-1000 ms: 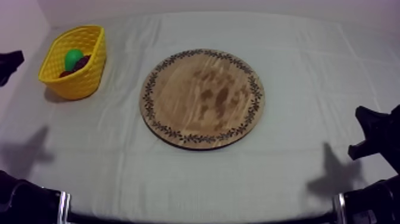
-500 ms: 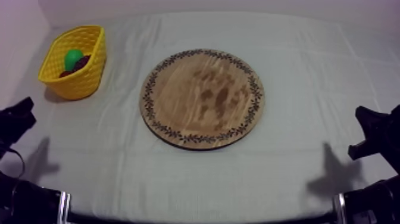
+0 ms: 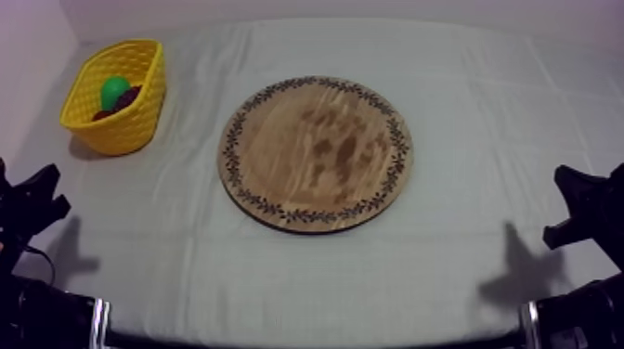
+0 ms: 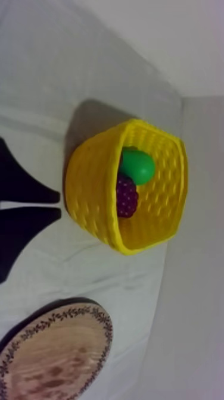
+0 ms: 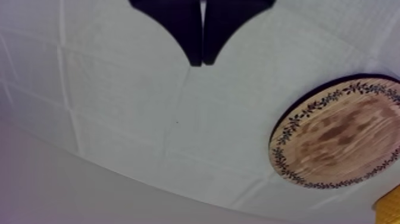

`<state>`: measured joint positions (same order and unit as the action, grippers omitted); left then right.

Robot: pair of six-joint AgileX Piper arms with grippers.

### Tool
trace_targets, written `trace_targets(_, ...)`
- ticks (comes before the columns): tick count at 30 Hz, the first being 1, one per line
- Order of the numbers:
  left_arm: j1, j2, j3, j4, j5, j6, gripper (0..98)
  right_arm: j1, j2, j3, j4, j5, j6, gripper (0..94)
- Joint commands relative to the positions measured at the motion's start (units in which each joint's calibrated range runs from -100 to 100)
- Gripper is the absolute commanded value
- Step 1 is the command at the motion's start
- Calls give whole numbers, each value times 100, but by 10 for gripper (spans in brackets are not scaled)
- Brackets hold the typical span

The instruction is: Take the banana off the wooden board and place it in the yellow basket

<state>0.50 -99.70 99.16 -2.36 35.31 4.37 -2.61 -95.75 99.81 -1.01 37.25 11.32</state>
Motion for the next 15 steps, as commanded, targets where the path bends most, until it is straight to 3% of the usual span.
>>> trace_targets(1, -2, -3, 3, 3, -2, 405, 0, 1, 0, -3, 1, 1, 8, 3)
trace_targets(5, -3, -4, 5, 4, -5, 635, 0, 1, 0, -3, 1, 1, 8, 3)
trace_targets(15, -3, -4, 6, 4, -6, 692, 0, 1, 0, -3, 1, 1, 8, 3)
